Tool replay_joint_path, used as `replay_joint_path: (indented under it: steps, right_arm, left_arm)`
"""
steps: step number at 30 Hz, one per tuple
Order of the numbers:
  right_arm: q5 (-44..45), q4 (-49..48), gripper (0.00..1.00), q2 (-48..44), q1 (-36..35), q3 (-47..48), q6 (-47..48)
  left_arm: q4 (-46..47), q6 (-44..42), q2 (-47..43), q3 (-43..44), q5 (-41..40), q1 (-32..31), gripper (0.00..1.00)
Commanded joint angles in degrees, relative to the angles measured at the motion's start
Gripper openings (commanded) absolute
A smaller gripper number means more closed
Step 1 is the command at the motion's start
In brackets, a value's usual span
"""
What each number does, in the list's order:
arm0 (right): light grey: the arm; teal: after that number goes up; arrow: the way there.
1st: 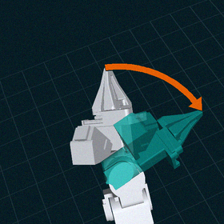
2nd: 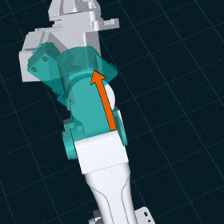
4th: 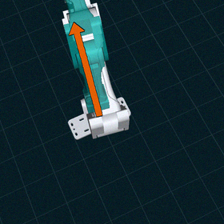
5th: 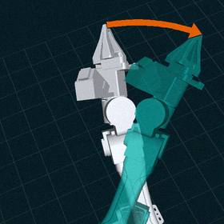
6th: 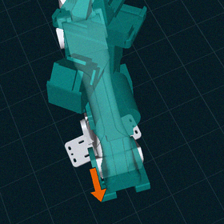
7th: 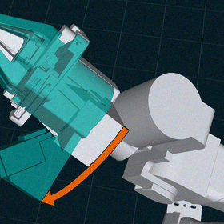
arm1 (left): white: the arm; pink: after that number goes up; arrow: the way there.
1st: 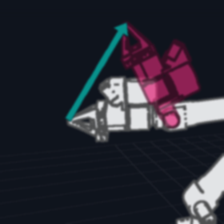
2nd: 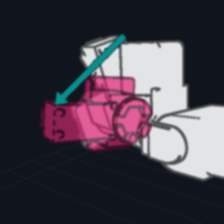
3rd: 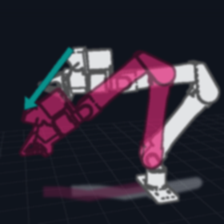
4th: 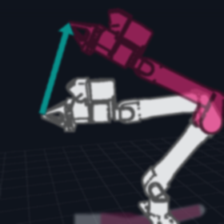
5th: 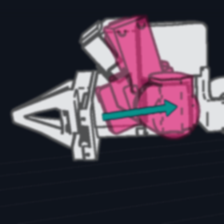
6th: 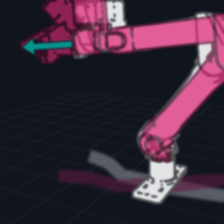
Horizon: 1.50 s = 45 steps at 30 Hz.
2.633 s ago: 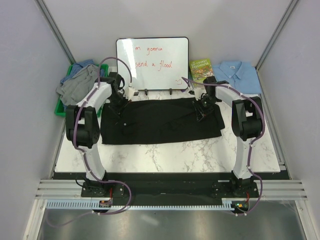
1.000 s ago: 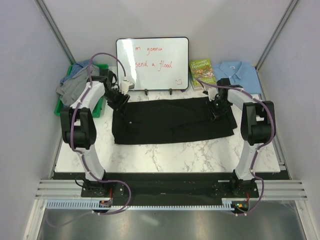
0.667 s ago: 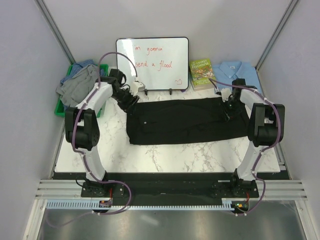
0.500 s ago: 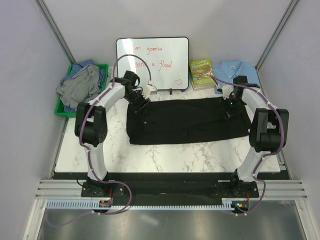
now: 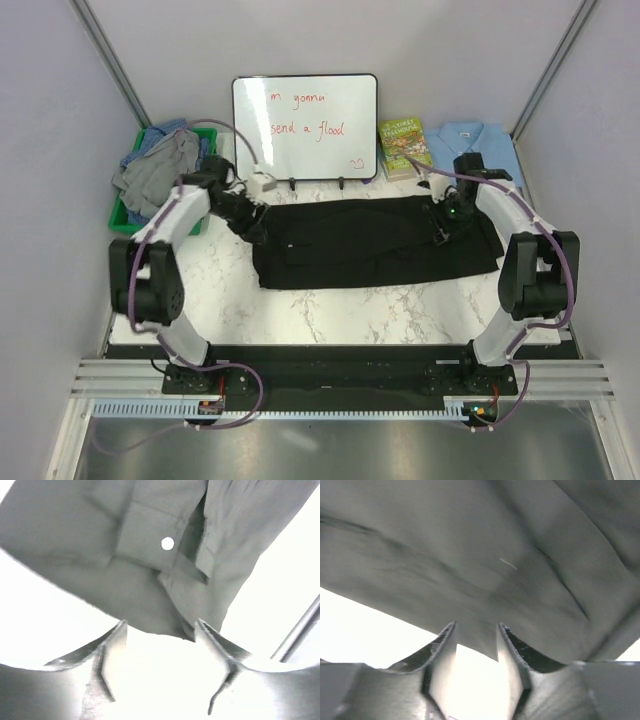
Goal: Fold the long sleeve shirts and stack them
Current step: Fold the shirt
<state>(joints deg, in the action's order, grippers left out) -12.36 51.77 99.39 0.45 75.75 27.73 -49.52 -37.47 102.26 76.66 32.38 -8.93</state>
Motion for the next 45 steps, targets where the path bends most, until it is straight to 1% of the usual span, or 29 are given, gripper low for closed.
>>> replay_joint_path:
  steps: [1,2,3,4,5,6,7,8,9,10,11,12,13,15,19,21,26,28,31,32,34,35,37,38,40,41,43,44,45]
  right_arm:
    - [-8.5,-2.9,0.48,-4.1,-11.6,1.6,5.3]
    - [-8.7,-4.5,0.49,-4.7,-14.0,1.4,5.5]
    - [-9.0,-6.2,0.52,-5.0,-18.9,1.2,5.1]
    - [-8.6,-10.0,0.54,-5.1,-21.6,1.4,4.2]
    - [-7.3,-11.4,0.56,-4.6,-24.2,2.0,2.4]
    - [-7.0,-12.6,0.59,-4.0,-29.4,2.9,1.8]
    - [-6.7,-14.8,0.62,-3.5,-32.1,4.2,1.5]
    - [-5.1,-16.2,0.63,-2.7,-34.7,4.7,1.3]
    - [-4.2,-17.7,0.67,-2.3,-39.9,4.8,1.8]
    - [-3.1,-21.7,0.69,-2.0,-42.7,4.2,2.8]
    - [-1.4,-24.1,0.7,-0.9,-45.4,3.8,3.6]
    - [2.2,-26.2,0.7,0.1,-50.8,3.5,6.2]
    - [4.3,-29.9,0.7,1.1,-53.2,3.6,7.2]
    - [8.0,-33.3,0.68,4.8,-58.3,4.2,9.0]
    - [10.2,-39.6,0.67,10.3,-62.5,5.6,14.3]
    - [10.9,-41.6,0.66,11.5,-64.6,5.4,18.1]
    - [11.2,-42.8,0.65,16.9,-67.5,8.4,20.3]
    - [13.7,-43.6,0.64,19.6,-68.1,9.9,21.0]
    - [16.6,-45.4,0.59,22.9,-68.6,11.7,21.6]
    - [18.3,-45.7,0.52,23.6,-68.5,12.2,21.9]
    - [19.7,-45.7,0.43,25.1,-68.7,13.7,22.2]
    - [20.7,-45.7,0.32,25.4,-68.7,14.1,22.4]
    - [21.2,-45.7,0.22,25.3,-68.7,14.6,22.8]
    - [21.2,-45.4,0.1,25.0,-68.6,14.9,22.4]
    - [21.0,-44.8,0.01,23.1,-68.5,15.6,20.5]
    - [21.0,-44.7,0.0,22.3,-67.9,15.9,19.3]
    - [18.8,-42.4,0.0,19.5,-65.8,18.5,13.5]
    - [17.9,-39.9,0.0,18.8,-64.7,21.3,11.2]
    - [14.9,-38.3,0.0,17.7,-63.6,22.8,6.3]
  left_arm:
    - [-0.6,12.0,-15.8,-6.2,12.1,8.8,0.66]
    - [-0.9,13.2,-19.3,-7.7,12.2,11.7,0.74]
    - [-0.8,13.6,-21.4,-10.7,11.3,12.2,0.82]
    - [-0.7,13.8,-23.1,-12.2,10.7,12.4,0.89]
    - [-0.4,15.0,-24.7,-13.5,9.3,13.3,0.99]
    - [-0.3,16.1,-27.6,-15.6,8.8,13.9,0.99]
    - [-0.3,17.1,-28.5,-16.5,8.7,15.2,0.99]
    - [-0.3,18.2,-29.4,-17.2,9.4,18.3,0.99]
    - [-0.9,18.2,-30.3,-18.2,9.7,19.7,0.99]
    - [-1.5,17.9,-30.6,-18.4,9.5,20.8,0.99]
    - [-1.6,17.8,-30.8,-18.7,8.2,22.2,0.99]
    - [-1.9,17.6,-30.9,-18.9,7.6,22.8,0.99]
    - [-2.2,17.3,-30.5,-18.8,7.3,23.5,0.99]
    - [-3.1,17.3,-29.9,-18.3,6.6,26.8,0.99]
    - [-7.3,15.9,-24.9,-15.3,9.9,33.8,0.99]
    - [-8.0,15.0,-23.8,-14.2,10.0,34.4,0.99]
    - [-7.9,13.0,-21.8,-13.5,8.4,35.6,0.99]
    - [-7.8,12.5,-21.8,-13.6,8.8,36.3,0.99]
    - [-7.7,12.3,-21.7,-13.6,9.2,36.5,0.99]
    - [-7.6,12.2,-21.9,-13.5,9.3,36.7,0.99]
    - [-7.5,11.8,-22.0,-13.5,9.2,37.1,0.99]
    - [-7.4,11.7,-22.1,-13.6,9.1,37.1,0.99]
    - [-7.2,11.5,-22.0,-13.7,9.1,37.8,0.99]
    - [-6.9,11.5,-22.0,-14.0,9.2,37.9,0.99]
    - [-6.4,11.8,-21.7,-14.2,9.5,38.3,0.99]
    - [-6.3,11.8,-21.5,-14.4,10.2,38.3,0.99]
    - [-6.0,12.0,-21.0,-15.0,12.1,38.3,0.99]
    - [-5.9,11.8,-20.9,-15.3,12.5,38.2,0.99]
    - [-5.4,11.9,-20.6,-15.7,12.9,38.2,0.99]
